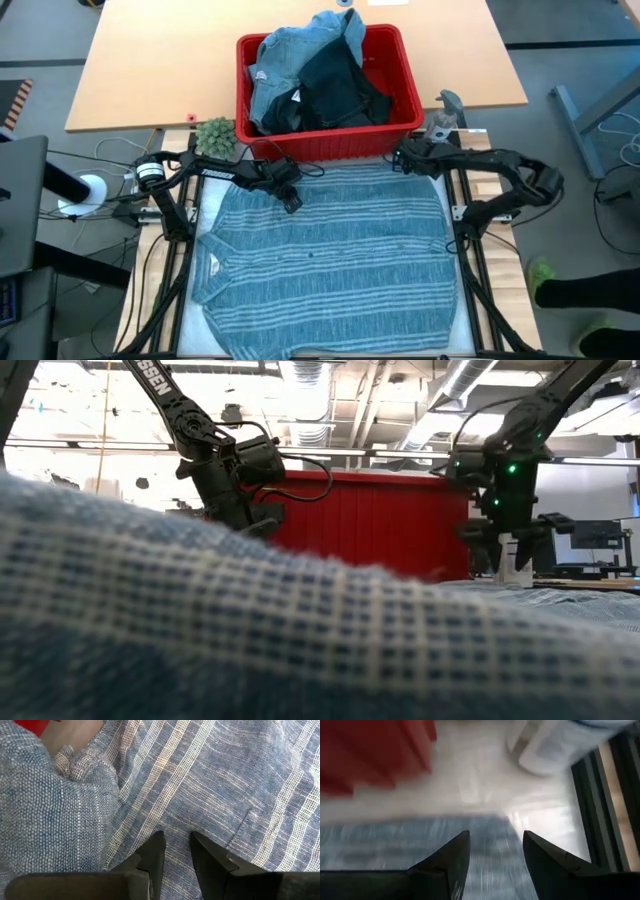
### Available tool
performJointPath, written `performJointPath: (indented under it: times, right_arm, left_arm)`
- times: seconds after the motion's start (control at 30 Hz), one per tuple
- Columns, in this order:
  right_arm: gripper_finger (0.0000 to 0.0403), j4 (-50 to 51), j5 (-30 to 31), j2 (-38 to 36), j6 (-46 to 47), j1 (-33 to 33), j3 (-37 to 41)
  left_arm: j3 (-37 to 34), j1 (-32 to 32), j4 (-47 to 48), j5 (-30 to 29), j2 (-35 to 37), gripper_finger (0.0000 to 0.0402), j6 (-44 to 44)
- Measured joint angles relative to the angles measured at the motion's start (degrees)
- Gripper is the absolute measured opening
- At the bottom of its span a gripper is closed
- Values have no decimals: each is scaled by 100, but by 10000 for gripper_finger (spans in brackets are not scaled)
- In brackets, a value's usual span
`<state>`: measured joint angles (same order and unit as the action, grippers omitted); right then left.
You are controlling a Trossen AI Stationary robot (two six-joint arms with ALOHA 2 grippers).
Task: Fold Laundry from Bin
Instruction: Fold the blue polo shirt
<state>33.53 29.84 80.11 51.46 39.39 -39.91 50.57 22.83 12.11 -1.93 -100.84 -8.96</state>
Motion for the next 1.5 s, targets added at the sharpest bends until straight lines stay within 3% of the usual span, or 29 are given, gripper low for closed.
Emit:
performJointPath:
  times: [0.37, 0.8, 1.3, 1.4, 1.5]
  right_arm:
    - [206, -597, -231, 1082, 18, 145, -29]
    - [180, -137, -333, 221, -209, 99, 1]
    - [192, -383, -404, 906, -167, 156, -33]
    - [178, -349, -380, 974, -170, 151, -32]
    - [138, -182, -404, 859, -179, 121, -27]
  left_arm:
    - [2, 0, -1, 2, 0, 89, 126]
    - [2, 0, -2, 2, 2, 89, 148]
    - [2, 0, -3, 2, 2, 89, 178]
    - [2, 0, -1, 2, 2, 89, 176]
    - [2, 0, -1, 22, 2, 89, 118]
